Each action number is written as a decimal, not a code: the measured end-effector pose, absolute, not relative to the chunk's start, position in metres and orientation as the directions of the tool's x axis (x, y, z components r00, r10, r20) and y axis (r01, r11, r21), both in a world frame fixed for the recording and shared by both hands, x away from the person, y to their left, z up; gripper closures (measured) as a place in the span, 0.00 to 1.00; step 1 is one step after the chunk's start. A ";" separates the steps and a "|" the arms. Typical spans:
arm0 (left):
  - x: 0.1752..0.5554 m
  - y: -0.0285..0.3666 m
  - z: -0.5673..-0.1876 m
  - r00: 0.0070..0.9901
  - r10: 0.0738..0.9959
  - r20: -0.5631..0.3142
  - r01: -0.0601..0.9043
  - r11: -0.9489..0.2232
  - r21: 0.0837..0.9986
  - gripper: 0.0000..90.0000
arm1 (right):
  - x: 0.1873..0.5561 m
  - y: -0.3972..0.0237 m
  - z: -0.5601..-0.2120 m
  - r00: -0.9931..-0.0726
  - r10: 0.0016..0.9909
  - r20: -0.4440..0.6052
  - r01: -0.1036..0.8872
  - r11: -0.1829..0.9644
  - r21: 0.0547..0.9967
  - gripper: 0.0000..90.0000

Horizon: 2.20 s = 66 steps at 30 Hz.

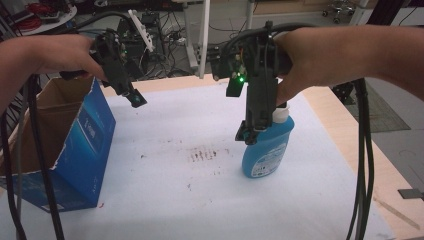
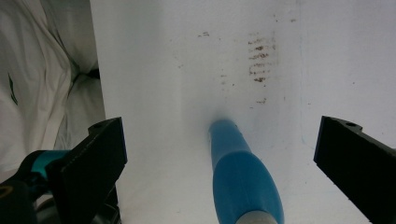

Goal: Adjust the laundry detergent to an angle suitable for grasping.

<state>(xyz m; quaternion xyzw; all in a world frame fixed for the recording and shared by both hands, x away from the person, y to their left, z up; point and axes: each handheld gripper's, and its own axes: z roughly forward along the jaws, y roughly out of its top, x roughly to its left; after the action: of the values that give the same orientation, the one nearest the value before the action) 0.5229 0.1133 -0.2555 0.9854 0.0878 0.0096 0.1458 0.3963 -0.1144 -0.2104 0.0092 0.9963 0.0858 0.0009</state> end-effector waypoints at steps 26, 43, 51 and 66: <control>0.516 0.111 -0.265 0.956 0.292 0.038 0.247 -0.866 0.435 0.02 | 0.388 -0.127 -0.203 -1.000 0.027 -0.012 0.025 0.982 0.187 0.02; 0.504 0.104 -0.291 0.916 0.399 0.043 0.287 -0.726 0.624 0.02 | 0.384 -0.131 -0.205 -1.000 0.024 -0.006 0.022 0.982 0.189 0.02; 0.492 0.105 -0.294 0.863 0.504 0.029 0.325 -0.599 0.732 0.02 | 0.383 -0.136 -0.207 -1.000 0.020 -0.003 0.019 0.981 0.195 0.02; 0.475 0.103 -0.318 0.820 0.572 -0.013 0.308 -0.423 0.852 0.02 | 0.379 -0.149 -0.206 -0.999 0.037 -0.007 0.034 0.976 0.215 0.02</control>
<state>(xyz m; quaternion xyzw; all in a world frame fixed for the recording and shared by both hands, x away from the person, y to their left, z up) 0.4749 0.1031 -0.3181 0.8315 0.2645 0.1412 0.4677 0.3794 -0.1486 -0.2056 0.0178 0.9940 0.1079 0.0056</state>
